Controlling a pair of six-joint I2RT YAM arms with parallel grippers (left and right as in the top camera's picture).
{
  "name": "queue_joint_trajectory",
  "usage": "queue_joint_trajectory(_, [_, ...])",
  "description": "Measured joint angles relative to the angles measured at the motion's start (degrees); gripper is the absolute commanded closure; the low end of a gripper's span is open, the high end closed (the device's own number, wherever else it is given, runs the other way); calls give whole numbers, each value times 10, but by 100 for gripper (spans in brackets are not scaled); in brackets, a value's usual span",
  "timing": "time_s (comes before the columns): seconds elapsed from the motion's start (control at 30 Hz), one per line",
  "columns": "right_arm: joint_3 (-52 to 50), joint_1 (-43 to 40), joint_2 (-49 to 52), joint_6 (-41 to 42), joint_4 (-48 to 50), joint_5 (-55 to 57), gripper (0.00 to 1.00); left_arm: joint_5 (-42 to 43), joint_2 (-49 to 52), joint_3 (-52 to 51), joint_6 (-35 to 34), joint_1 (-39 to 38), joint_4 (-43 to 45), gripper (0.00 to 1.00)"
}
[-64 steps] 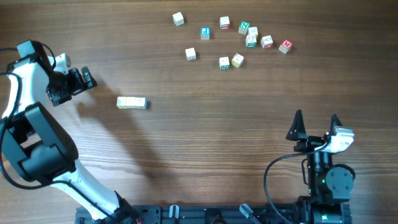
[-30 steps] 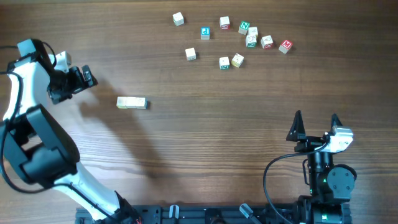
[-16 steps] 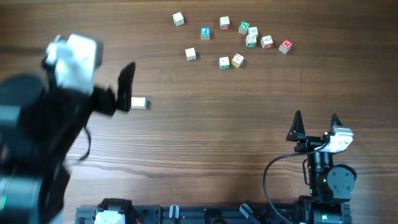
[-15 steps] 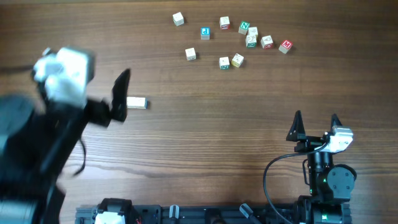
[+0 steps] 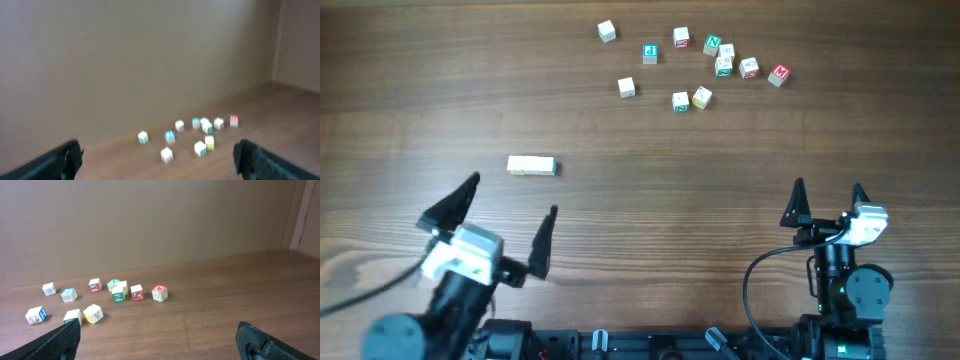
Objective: Form a horizontal line
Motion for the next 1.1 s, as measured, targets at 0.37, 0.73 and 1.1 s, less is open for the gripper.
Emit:
queue_joint_trajectory(0.37, [0, 0, 0, 0, 0, 0, 0, -107, -134, -328, -10, 2, 203, 0])
queue_joint_trajectory(0.73, [0, 0, 0, 0, 0, 0, 0, -189, -143, -425, -9, 45, 255, 0])
queue_joint_trajectory(1.1, [0, 0, 0, 0, 0, 0, 0, -196, -144, -429, -56, 72, 211, 0])
